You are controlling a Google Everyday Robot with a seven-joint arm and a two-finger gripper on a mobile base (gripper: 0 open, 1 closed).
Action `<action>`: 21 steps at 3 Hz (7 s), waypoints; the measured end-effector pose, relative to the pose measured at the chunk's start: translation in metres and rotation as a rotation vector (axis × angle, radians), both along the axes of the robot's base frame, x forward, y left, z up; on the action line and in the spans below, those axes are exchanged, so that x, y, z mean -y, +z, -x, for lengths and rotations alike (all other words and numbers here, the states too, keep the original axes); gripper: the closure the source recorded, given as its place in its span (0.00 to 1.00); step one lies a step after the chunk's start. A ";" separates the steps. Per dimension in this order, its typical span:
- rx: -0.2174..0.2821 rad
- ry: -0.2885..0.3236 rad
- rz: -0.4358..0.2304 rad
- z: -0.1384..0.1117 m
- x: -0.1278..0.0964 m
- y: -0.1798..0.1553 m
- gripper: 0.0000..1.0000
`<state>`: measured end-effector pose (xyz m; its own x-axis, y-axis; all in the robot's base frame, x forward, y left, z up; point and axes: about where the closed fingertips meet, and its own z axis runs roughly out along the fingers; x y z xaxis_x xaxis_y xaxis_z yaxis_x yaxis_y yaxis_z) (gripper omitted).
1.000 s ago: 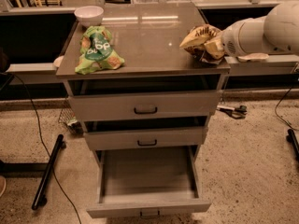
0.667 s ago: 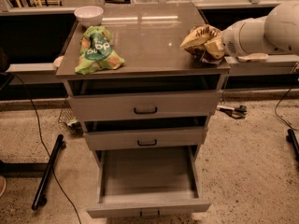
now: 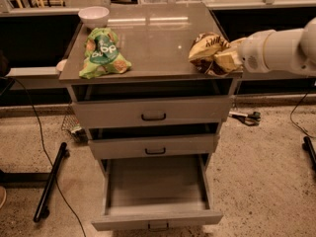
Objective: Place brown chip bag into bottom drawer
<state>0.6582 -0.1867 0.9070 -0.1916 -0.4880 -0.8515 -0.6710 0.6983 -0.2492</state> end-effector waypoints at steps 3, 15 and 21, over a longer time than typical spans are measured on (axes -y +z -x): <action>0.066 0.247 -0.148 0.141 -0.006 0.035 1.00; -0.538 0.559 -0.208 0.160 -0.123 -0.435 0.59; -0.470 0.414 -0.276 0.160 -0.099 -0.386 0.82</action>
Offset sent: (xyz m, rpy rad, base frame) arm -0.2163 -0.0090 0.0496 0.1925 -0.0964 0.3525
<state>0.4985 -0.0881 0.5209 -0.4157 -0.3778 -0.8273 -0.8899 0.3569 0.2841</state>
